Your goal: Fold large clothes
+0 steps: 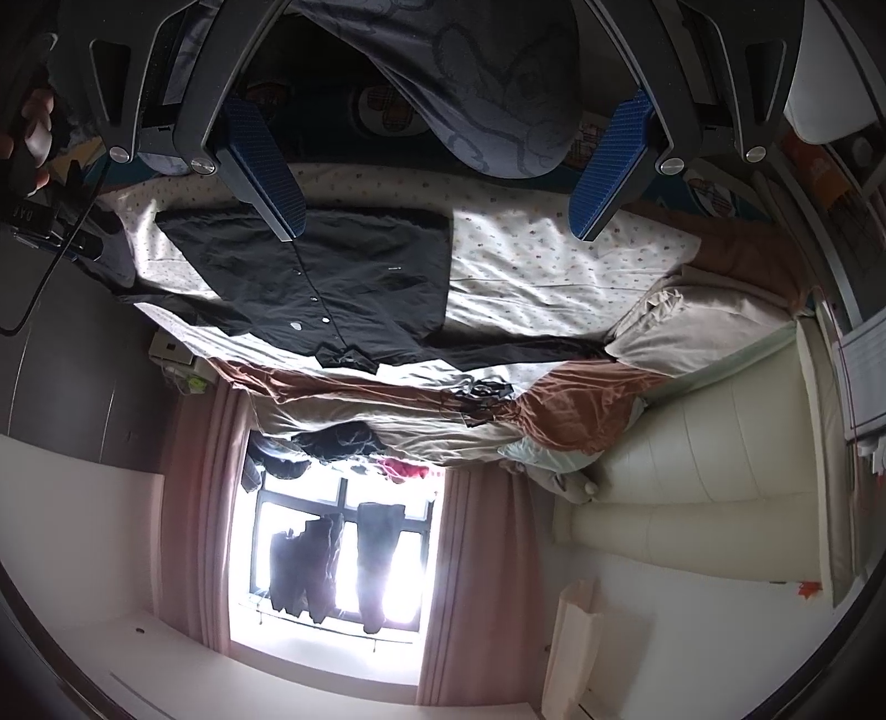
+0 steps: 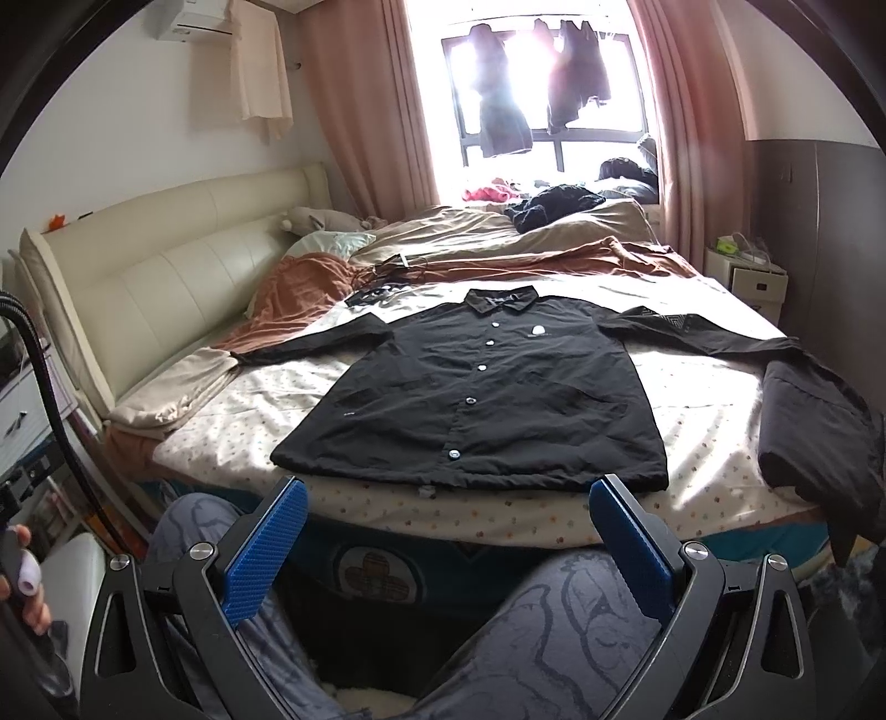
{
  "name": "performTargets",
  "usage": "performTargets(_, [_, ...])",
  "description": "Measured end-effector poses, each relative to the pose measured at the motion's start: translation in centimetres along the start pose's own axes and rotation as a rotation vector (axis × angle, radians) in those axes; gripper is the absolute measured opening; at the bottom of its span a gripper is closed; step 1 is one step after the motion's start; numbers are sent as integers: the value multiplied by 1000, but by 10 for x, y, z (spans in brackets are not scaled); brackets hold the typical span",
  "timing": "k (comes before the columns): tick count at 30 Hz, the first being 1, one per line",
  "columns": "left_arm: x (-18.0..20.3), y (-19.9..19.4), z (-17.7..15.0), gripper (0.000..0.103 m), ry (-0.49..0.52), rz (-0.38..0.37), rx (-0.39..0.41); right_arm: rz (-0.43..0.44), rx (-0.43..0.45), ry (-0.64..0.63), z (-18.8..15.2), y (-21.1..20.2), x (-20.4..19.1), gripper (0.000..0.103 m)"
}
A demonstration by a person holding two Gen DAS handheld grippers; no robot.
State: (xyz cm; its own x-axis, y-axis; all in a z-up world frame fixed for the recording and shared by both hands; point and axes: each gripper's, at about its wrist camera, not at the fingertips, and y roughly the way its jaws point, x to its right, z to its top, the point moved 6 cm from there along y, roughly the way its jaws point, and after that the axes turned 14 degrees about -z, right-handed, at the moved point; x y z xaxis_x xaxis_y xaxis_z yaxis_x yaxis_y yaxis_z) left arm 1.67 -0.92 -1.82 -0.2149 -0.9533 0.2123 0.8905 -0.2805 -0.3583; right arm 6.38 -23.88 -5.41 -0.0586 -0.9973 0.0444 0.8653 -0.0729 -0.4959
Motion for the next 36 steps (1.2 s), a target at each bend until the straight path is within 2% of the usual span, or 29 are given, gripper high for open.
performTargets(11, [-7, -9, 1, 97, -3, 2, -13, -5, 23, -18, 22, -17, -7, 102])
performTargets(17, [-16, -9, 9, 97, -10, 34, -19, 13, 19, -38, 40, -9, -14, 102])
performTargets(26, [-44, 12, 38, 97, -36, 77, -11, 34, 29, -64, 80, 25, -30, 102])
performTargets(36, [-82, 55, 63, 97, -65, 129, -29, 61, 15, -70, 121, 91, -45, 102])
